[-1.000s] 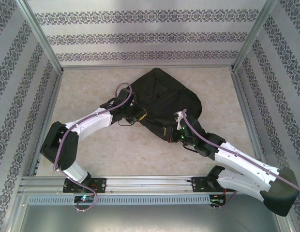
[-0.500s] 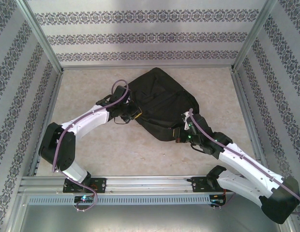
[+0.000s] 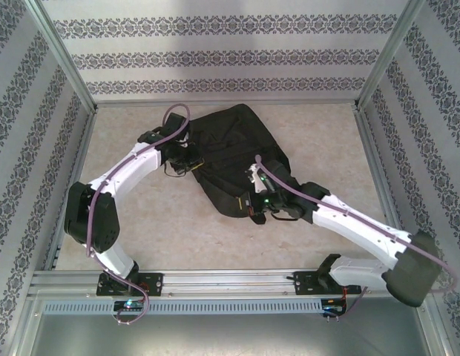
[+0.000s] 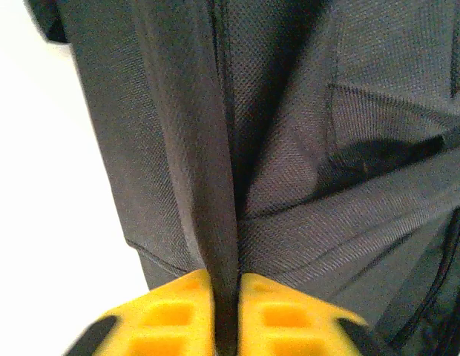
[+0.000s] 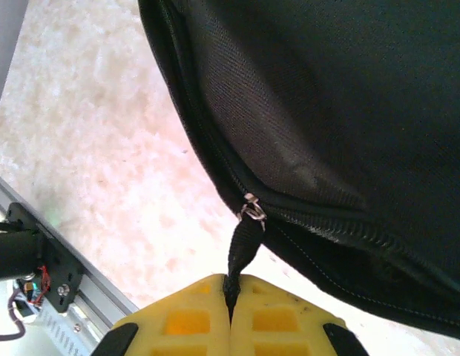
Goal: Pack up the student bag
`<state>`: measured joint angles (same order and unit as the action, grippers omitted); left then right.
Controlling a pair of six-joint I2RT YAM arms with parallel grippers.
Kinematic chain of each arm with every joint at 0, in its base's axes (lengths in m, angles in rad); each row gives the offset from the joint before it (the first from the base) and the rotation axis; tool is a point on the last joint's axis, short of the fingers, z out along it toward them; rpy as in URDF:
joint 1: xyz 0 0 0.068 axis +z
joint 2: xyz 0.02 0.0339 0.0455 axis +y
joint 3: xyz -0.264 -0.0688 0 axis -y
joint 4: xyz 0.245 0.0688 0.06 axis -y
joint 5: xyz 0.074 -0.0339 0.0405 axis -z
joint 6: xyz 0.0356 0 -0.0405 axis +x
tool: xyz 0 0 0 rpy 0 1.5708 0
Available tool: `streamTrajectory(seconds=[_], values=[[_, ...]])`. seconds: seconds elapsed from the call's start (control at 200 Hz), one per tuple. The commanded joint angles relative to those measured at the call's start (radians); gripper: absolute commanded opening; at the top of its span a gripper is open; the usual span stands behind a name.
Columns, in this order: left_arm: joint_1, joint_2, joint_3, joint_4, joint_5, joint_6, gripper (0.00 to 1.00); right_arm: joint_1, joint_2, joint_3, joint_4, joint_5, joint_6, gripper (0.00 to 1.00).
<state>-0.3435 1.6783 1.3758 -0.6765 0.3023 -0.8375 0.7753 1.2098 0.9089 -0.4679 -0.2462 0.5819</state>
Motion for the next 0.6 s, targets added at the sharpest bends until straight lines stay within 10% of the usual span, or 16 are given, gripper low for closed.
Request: streamTrajectory(seconds=[0.0, 0.595], values=[[0.056, 0.007, 0.051, -0.015, 0.008, 0.022, 0.29, 0.005, 0.063, 0.06, 0.064, -0.011, 0.059, 0.0], [0.014, -0.238, -0.176, 0.034, 0.197, -0.061, 0.5, -0.014, 0.093, 0.021, 0.164, 0.013, 0.145, 0.0]])
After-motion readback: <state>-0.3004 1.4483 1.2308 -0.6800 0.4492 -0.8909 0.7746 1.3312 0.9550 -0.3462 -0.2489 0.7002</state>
